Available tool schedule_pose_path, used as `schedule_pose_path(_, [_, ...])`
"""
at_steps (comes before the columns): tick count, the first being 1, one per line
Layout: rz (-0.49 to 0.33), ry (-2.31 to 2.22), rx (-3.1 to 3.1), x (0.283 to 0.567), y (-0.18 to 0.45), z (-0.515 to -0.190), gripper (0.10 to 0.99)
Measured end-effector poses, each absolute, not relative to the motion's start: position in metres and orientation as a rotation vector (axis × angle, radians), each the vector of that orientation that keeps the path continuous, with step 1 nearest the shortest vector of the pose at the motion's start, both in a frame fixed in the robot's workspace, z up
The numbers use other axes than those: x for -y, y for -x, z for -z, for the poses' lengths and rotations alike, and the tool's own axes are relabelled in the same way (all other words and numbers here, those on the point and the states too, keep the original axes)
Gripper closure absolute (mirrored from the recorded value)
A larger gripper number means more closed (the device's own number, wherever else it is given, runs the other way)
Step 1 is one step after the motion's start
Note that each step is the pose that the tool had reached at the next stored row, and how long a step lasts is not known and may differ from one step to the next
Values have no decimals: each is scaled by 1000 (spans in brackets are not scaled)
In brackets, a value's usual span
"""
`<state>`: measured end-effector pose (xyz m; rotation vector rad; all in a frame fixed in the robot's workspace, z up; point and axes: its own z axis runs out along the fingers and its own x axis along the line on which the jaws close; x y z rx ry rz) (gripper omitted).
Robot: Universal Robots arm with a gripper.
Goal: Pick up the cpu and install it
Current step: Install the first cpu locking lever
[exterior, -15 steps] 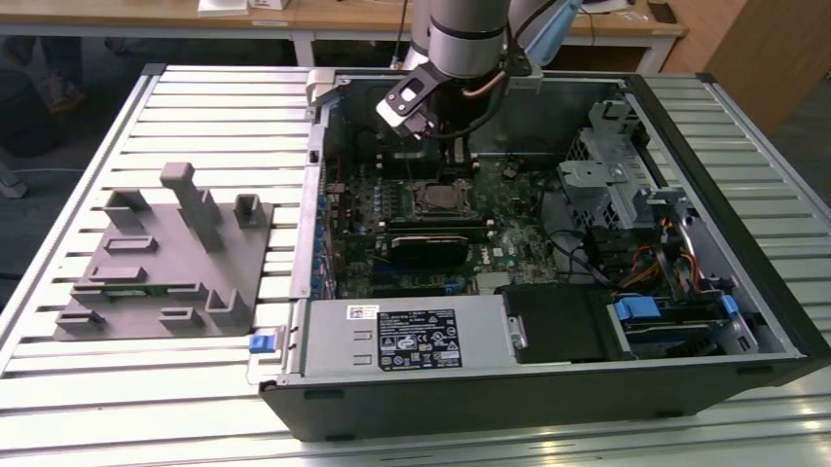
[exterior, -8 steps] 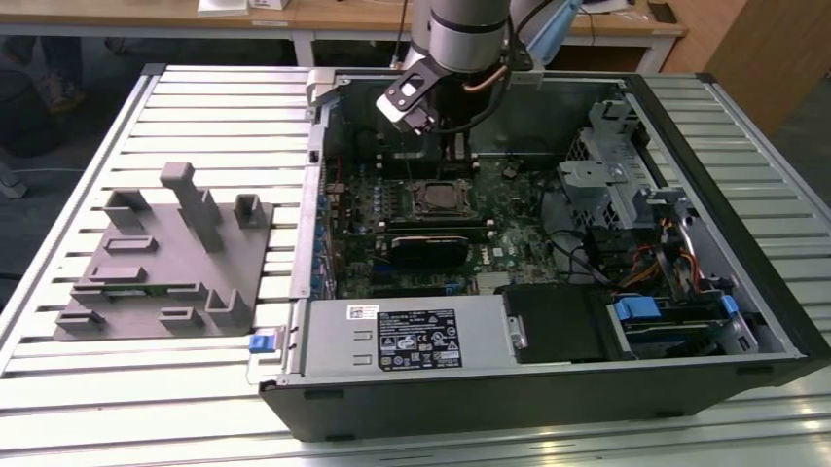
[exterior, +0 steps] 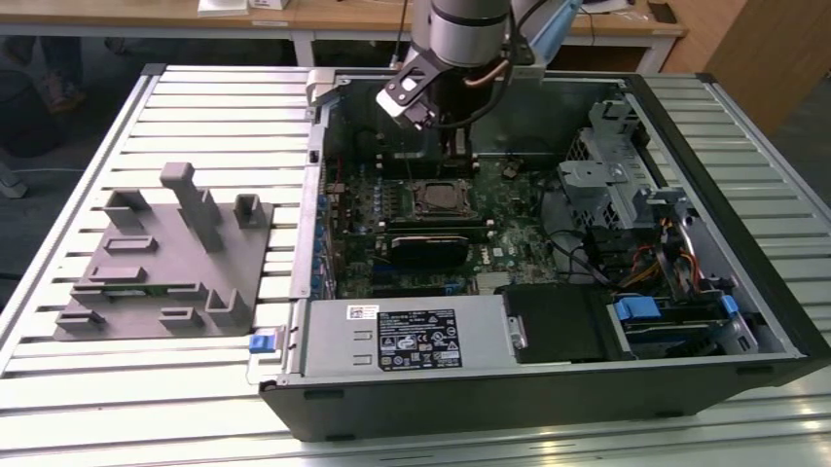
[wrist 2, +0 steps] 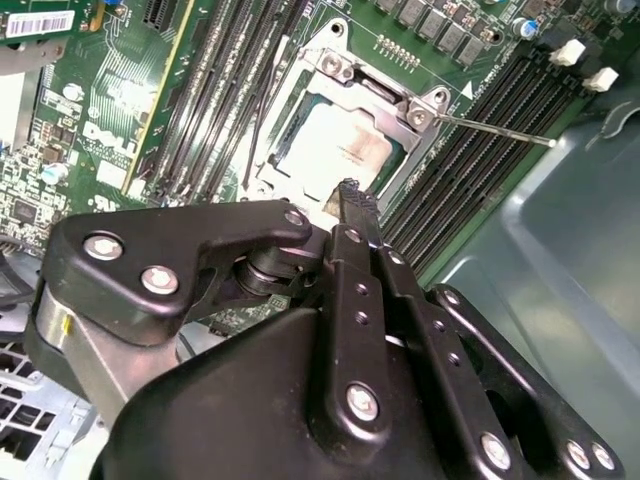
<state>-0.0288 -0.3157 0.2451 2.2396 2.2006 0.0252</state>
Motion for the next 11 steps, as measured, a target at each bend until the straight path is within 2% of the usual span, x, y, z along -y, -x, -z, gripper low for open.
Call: schedule_pose_path(11, [-25,-2240,-2200,316,29,-251,980])
